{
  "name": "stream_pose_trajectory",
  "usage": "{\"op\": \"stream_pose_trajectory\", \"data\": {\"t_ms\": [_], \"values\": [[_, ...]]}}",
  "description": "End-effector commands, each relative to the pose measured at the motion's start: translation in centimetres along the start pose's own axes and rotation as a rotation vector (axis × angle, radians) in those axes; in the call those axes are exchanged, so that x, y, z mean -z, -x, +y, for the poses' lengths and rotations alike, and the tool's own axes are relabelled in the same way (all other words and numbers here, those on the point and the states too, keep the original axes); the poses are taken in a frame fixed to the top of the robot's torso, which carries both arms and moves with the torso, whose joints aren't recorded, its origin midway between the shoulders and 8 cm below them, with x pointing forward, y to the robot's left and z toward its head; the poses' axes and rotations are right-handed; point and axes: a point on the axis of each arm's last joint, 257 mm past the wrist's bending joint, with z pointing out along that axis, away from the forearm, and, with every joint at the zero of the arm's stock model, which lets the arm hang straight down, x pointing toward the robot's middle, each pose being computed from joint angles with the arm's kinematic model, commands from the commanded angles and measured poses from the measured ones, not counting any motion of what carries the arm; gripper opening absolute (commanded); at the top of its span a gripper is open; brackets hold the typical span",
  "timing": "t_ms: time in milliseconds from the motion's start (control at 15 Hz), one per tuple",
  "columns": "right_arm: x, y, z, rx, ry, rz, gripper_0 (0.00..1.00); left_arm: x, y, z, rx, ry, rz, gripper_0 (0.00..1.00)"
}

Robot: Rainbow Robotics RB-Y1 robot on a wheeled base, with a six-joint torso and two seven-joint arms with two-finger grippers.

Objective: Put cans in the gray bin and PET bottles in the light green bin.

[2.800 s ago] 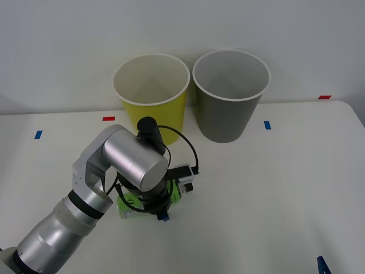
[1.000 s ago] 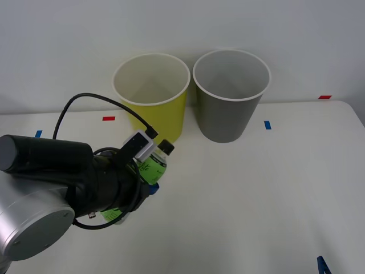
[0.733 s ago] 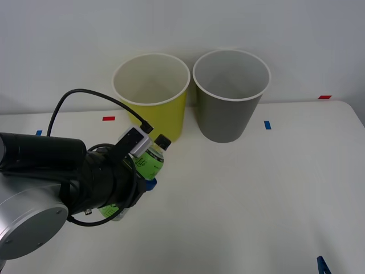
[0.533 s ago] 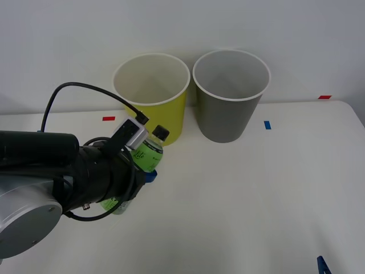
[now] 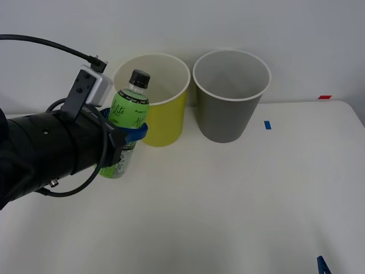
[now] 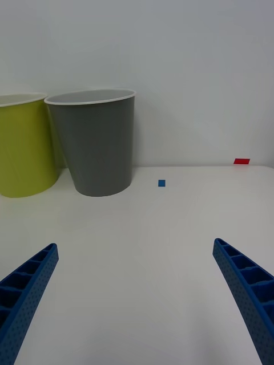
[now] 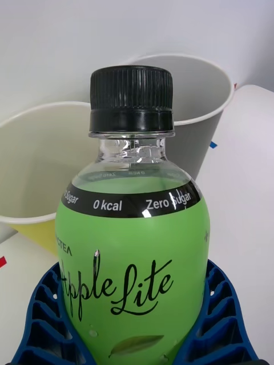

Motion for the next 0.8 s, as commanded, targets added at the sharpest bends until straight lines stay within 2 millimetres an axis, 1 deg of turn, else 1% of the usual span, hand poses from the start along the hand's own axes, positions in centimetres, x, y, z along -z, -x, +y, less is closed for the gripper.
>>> {"op": "stream_pose_trajectory", "data": {"t_ms": [67, 133, 267, 333, 400, 533, 667, 733, 800], "values": [[0.0, 0.0, 0.0, 0.0, 0.0, 0.0, 0.94, 1.4, 2.5, 1.8, 0.06, 0.015, -0.083, 0.0], [0.0, 0.0, 0.0, 0.0, 0.0, 0.0, 0.94, 1.7, 3.3, 2.5, 0.058, 0.031, -0.104, 0.0], [0.0, 0.0, 0.0, 0.0, 0.0, 0.0, 0.93, 3.0, 6.5, 4.2, 0.044, 0.071, -0.18, 0.0], [0.0, 0.0, 0.0, 0.0, 0.0, 0.0, 0.94, 3.5, 7.7, 4.8, 0.036, 0.084, -0.209, 0.0], [0.0, 0.0, 0.0, 0.0, 0.0, 0.0, 0.94, 3.7, 8.5, 5.5, 0.042, 0.093, -0.227, 0.0], [0.0, 0.0, 0.0, 0.0, 0.0, 0.0, 0.94, 3.3, 10.4, 7.5, 0.075, 0.106, -0.273, 0.0], [0.0, 0.0, 0.0, 0.0, 0.0, 0.0, 0.94, 2.3, 11.8, 9.0, 0.103, 0.111, -0.314, 0.0], [0.0, 0.0, 0.0, 0.0, 0.0, 0.0, 0.94, 1.7, 12.5, 10.1, 0.113, 0.13, -0.338, 0.0], [0.0, 0.0, 0.0, 0.0, 0.0, 0.0, 0.94, 1.1, 13.2, 10.7, 0.112, 0.141, -0.358, 0.0]]}}
